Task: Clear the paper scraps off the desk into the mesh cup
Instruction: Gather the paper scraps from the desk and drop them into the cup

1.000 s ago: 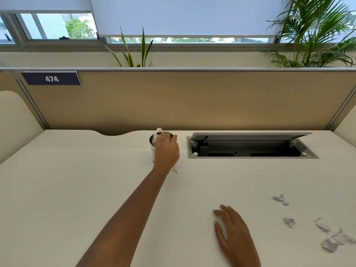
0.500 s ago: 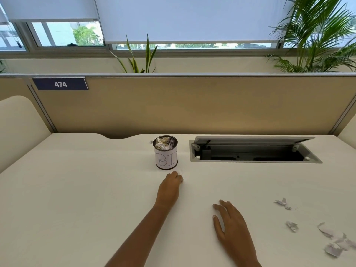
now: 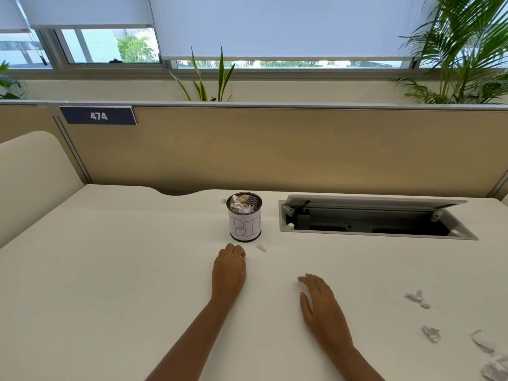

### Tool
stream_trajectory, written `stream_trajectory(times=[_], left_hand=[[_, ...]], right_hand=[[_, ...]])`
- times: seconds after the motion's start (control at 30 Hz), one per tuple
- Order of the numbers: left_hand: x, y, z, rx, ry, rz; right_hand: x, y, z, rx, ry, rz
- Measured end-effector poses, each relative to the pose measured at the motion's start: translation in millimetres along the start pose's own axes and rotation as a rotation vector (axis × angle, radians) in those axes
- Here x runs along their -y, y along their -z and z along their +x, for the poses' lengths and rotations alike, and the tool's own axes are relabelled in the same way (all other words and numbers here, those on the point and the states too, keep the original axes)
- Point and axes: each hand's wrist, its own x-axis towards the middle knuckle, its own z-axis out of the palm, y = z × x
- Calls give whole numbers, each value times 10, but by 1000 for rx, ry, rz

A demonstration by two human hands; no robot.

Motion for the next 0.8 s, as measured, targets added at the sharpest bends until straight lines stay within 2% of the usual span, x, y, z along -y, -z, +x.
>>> stream_trajectory(times=[0.23, 0.5, 0.57, 0.67, 0.8], left_hand=[[382, 17, 206, -15, 123, 56], [635, -108, 437, -20, 88, -21], [659, -124, 480, -20, 76, -31], [670, -140, 517, -19, 65, -48], [669, -149, 545, -22, 58, -51]], right_hand=[[474, -306, 641, 62, 108, 24], [551, -555, 1104, 110, 65, -90], [558, -508, 1138, 53, 71, -55], [713, -304, 1225, -155, 98, 85], [1095, -54, 1525, -360, 274, 136]])
